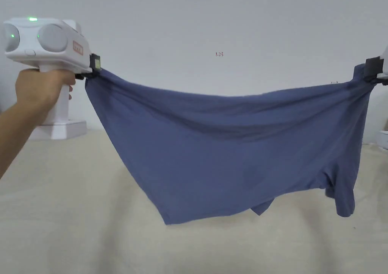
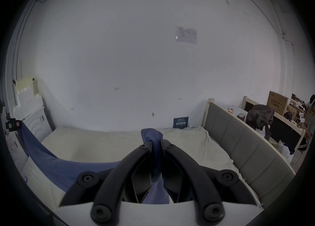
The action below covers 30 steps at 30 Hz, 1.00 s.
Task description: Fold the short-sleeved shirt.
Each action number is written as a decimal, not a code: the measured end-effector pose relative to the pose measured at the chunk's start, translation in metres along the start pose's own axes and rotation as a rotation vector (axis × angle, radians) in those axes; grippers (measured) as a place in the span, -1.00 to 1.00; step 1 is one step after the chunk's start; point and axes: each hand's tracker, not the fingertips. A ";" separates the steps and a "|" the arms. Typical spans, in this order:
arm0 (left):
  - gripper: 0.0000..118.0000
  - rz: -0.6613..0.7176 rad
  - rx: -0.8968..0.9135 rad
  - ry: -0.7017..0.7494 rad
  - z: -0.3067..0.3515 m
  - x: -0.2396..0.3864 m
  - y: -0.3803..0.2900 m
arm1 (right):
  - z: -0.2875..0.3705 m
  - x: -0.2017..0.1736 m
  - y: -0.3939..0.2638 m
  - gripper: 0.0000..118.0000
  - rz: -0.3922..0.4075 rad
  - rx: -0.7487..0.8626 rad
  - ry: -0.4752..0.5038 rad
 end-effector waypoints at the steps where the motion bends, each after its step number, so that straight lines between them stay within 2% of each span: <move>1: -0.96 0.003 0.009 0.009 0.000 0.000 0.008 | -0.002 -0.001 0.005 -0.89 0.005 0.012 -0.003; 5: -0.96 -0.008 0.048 0.022 0.004 -0.001 0.018 | -0.006 -0.003 0.004 -0.89 -0.007 0.024 0.000; 10: -0.96 -0.005 0.020 0.011 -0.006 -0.001 -0.015 | -0.017 -0.010 -0.032 -0.89 0.008 -0.011 0.009; 16: -0.96 0.025 -0.119 -0.021 -0.023 -0.003 -0.100 | -0.026 -0.012 -0.109 -0.89 -0.021 -0.118 0.049; 20: -0.96 -0.001 -0.200 -0.037 -0.018 -0.002 -0.167 | -0.024 -0.013 -0.169 -0.89 0.002 -0.219 0.062; 23: -0.96 0.015 -0.248 -0.055 -0.006 -0.005 -0.215 | -0.010 -0.012 -0.215 -0.89 -0.009 -0.275 0.084; 25: -0.96 0.020 -0.285 -0.066 0.005 -0.010 -0.247 | 0.004 -0.013 -0.242 -0.89 0.021 -0.325 0.086; 30: -0.96 0.005 -0.376 -0.080 0.040 -0.026 -0.321 | 0.049 -0.008 -0.309 -0.89 -0.018 -0.400 0.101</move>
